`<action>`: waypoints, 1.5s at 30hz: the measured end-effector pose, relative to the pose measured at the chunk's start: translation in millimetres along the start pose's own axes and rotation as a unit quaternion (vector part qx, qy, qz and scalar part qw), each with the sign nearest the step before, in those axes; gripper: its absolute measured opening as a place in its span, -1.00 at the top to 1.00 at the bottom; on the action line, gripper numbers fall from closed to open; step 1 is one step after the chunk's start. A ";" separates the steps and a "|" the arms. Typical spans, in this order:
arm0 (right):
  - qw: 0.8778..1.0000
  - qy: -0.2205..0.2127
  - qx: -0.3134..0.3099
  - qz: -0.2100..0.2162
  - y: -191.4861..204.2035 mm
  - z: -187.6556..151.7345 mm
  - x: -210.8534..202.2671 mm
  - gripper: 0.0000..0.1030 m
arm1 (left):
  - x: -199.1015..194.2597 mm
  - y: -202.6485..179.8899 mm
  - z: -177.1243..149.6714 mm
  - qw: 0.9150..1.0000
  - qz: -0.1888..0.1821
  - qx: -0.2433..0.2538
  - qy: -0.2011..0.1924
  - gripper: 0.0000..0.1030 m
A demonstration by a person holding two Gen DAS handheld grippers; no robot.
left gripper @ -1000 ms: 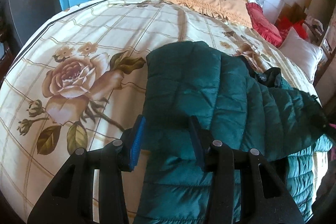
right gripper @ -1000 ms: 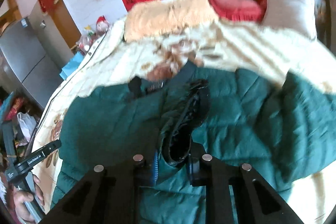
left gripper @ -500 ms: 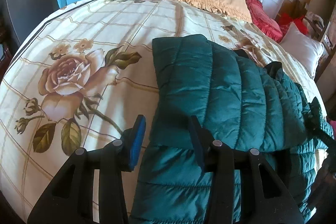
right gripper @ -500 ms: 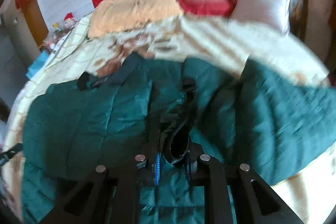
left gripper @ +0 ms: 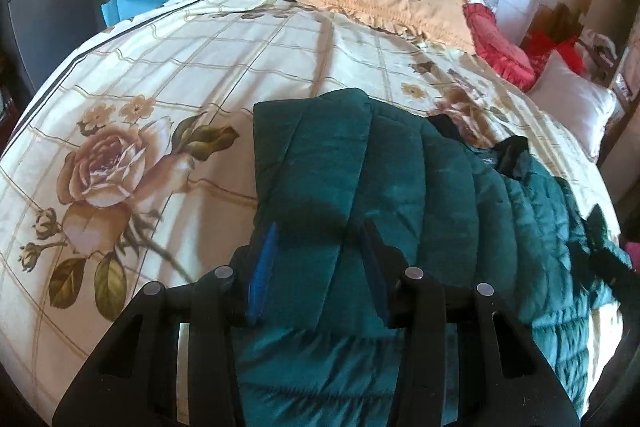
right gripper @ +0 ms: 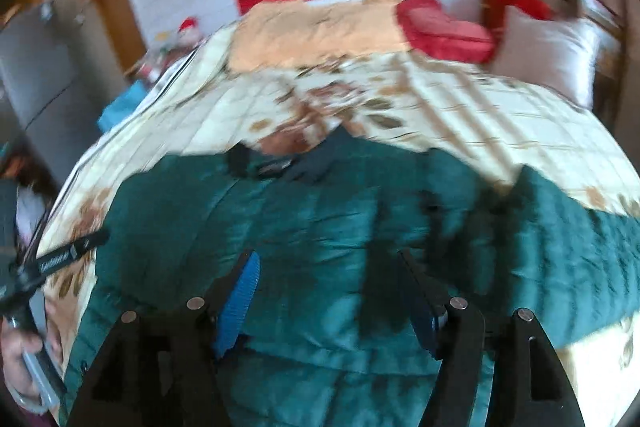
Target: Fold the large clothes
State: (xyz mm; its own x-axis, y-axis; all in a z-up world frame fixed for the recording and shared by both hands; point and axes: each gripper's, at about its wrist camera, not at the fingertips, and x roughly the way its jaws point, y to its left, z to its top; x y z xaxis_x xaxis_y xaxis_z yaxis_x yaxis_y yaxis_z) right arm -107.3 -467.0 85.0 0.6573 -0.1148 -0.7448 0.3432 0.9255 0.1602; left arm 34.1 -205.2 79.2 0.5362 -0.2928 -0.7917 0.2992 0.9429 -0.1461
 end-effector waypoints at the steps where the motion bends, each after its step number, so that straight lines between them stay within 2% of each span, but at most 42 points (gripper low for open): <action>1: 1.000 0.007 -0.011 -0.002 7.3 0.6 10.4 -0.30 | 4.7 -0.1 1.4 1.000 0.003 -0.002 0.000 0.19; 4: 0.999 0.016 -0.030 -0.027 16.6 2.4 40.0 -0.30 | 17.0 -2.0 3.9 1.000 0.023 0.002 -0.001 0.19; 10: 0.997 0.049 -0.011 -0.056 -1.8 -0.9 86.3 -0.30 | 37.5 -8.0 0.4 0.999 0.038 0.028 0.008 0.14; 16: 0.996 0.062 -0.015 -0.068 -3.0 -2.0 84.5 -0.30 | 44.9 -11.3 -2.6 0.998 0.051 0.045 0.007 0.11; 21: 0.999 0.014 -0.021 -0.031 22.8 11.9 49.2 -0.30 | 46.4 -7.6 -1.2 0.999 0.040 0.033 0.011 0.10; 25: 0.998 0.017 -0.059 0.014 67.0 24.3 55.8 -0.30 | 46.4 -7.3 -1.4 0.999 0.040 0.033 0.011 0.09; 30: 0.995 0.040 -0.088 -0.003 100.1 29.8 97.3 -0.30 | 47.0 -7.5 -1.3 0.999 0.037 0.030 0.011 0.09; 37: 0.996 0.059 -0.058 -0.017 86.3 26.1 132.4 -0.38 | 50.7 -8.6 -3.1 0.999 0.035 0.030 0.007 0.07; 40: 0.996 0.064 -0.062 -0.021 86.4 28.3 128.0 -0.38 | 51.3 -8.2 -2.7 0.999 0.035 0.031 0.008 0.06; 45: 0.998 0.039 -0.047 0.000 60.6 17.7 77.2 -0.37 | 51.7 -3.7 -1.8 0.999 0.022 0.020 0.012 0.05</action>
State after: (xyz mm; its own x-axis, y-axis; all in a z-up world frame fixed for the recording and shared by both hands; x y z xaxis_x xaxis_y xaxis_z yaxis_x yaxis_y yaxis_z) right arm -23.8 -426.2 48.7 0.6011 -0.0901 -0.7941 0.2761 0.9559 0.1005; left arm 59.3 -223.5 37.7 0.5311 -0.2470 -0.8106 0.3078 0.9475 -0.0870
